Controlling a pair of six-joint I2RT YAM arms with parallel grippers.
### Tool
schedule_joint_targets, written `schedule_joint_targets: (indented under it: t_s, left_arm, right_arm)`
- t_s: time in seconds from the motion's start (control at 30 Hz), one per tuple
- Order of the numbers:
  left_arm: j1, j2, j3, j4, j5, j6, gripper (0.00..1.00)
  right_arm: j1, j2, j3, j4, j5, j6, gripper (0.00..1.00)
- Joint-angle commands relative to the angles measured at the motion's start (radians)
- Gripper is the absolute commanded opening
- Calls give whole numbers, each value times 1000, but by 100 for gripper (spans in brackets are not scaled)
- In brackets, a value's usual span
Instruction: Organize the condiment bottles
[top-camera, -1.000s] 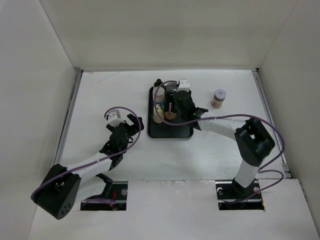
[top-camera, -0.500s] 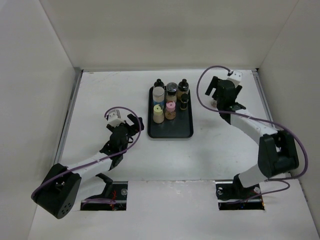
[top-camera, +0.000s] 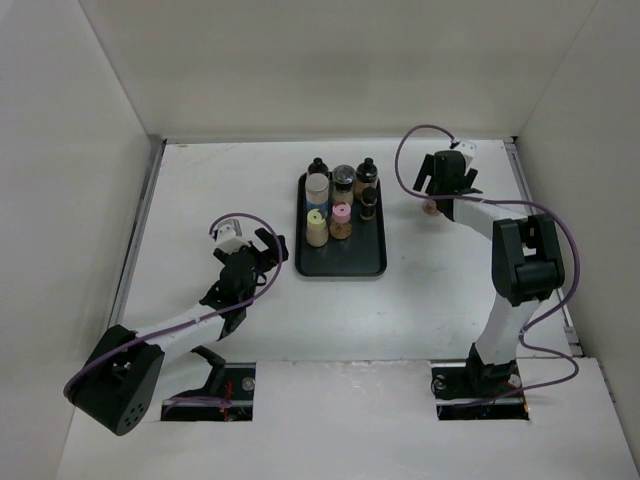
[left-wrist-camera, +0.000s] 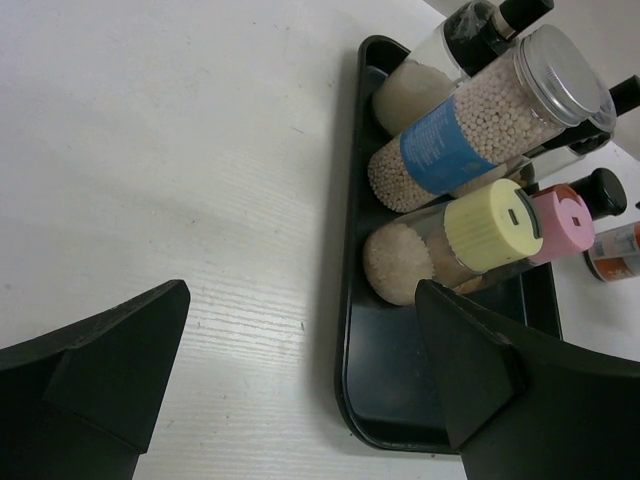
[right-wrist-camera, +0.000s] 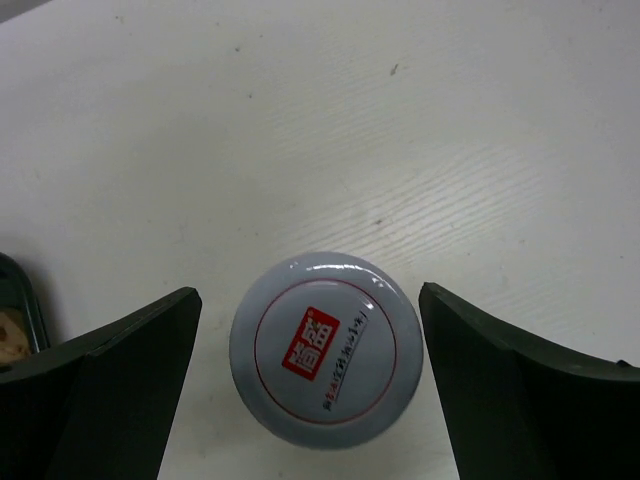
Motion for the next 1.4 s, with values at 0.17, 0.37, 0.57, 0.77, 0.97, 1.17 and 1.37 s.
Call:
schedule_joint_targets:
  t_s: [0.17,0.37,0.57,0.77,0.97,1.17,1.37]
  left_arm:
    - [12,1,2,50,10,-10,100]
    - [7,6,5,51,14,-12,100]
    - [6,-5,-1,51,17,-15,100]
    - [12,-5,1,45,16,-21,100]
    - [41,13,4,38,24,-44,100]
    - [83,19,13,-21,24,-66,100]
    - [95,36,30,-48,28,-69,100]
  right_arm:
    - [-27,44,46,-14,-43,18,74]
    - [-21,-60,-19,-21,-15,43,49]
    - [68,-282,-134,-4,8,66,47]
    - [268,-404,-231,6,-3,78,47]
    - [435,-341,-185,37,-23,75,48]
    - [492,-214,-147,42,-17,61,49]
    - [527,-195,-162,52,-14,52,70]
